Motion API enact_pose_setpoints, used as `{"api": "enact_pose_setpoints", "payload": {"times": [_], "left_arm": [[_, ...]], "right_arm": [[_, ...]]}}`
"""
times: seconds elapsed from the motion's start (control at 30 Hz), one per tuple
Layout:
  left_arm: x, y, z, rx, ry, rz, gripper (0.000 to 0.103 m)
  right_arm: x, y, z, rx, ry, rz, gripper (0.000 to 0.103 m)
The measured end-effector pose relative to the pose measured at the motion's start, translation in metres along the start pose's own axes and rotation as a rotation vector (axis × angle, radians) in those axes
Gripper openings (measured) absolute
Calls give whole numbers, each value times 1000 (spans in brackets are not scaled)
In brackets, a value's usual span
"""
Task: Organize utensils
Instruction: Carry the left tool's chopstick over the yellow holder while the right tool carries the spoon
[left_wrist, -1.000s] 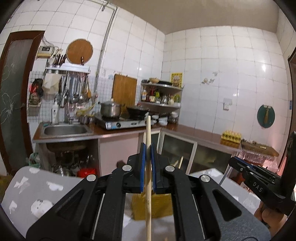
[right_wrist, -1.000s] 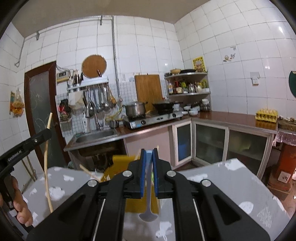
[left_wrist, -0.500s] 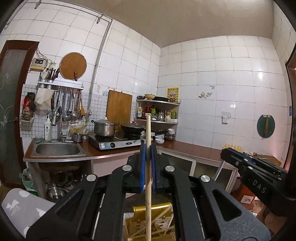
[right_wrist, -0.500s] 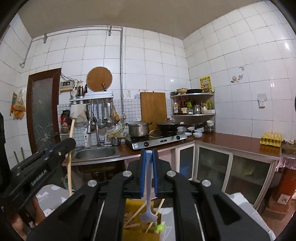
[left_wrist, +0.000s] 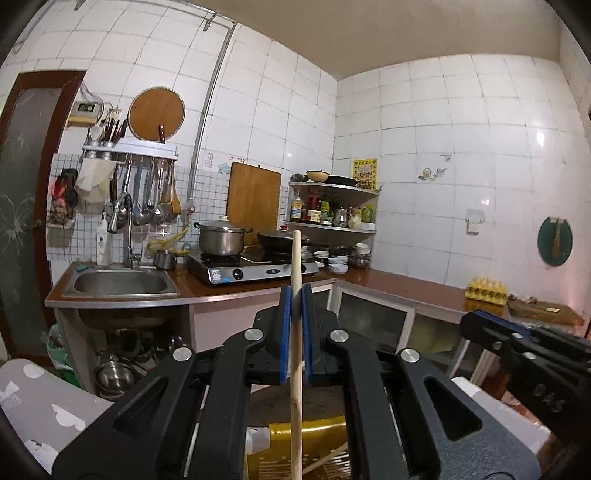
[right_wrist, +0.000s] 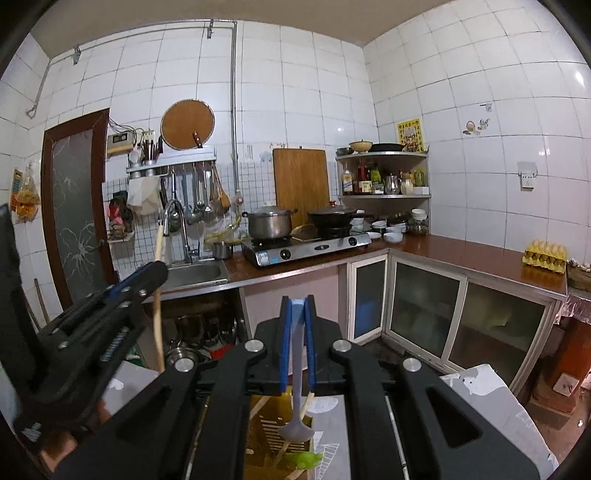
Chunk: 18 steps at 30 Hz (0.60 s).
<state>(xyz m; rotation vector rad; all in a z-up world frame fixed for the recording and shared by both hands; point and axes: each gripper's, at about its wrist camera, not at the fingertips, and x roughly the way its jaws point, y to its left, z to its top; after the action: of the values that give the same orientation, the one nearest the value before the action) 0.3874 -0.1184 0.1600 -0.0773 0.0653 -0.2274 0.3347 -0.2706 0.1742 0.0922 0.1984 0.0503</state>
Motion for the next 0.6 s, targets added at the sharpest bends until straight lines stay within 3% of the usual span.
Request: {"api": "enact_pose_setpoints", "payload": {"times": [0.2,0.43,0.6], "left_arm": [[6,-6,-5,22,-26,29,5],[21,-3,-11,16,0,58,5],[24,-3,-12,40,5,73,5]], "right_arm": [[4,0,-5,-2,-1,8,7],[12,5,-9,-19,18,8,7],[26,0,-17,1,73,14,7]]}}
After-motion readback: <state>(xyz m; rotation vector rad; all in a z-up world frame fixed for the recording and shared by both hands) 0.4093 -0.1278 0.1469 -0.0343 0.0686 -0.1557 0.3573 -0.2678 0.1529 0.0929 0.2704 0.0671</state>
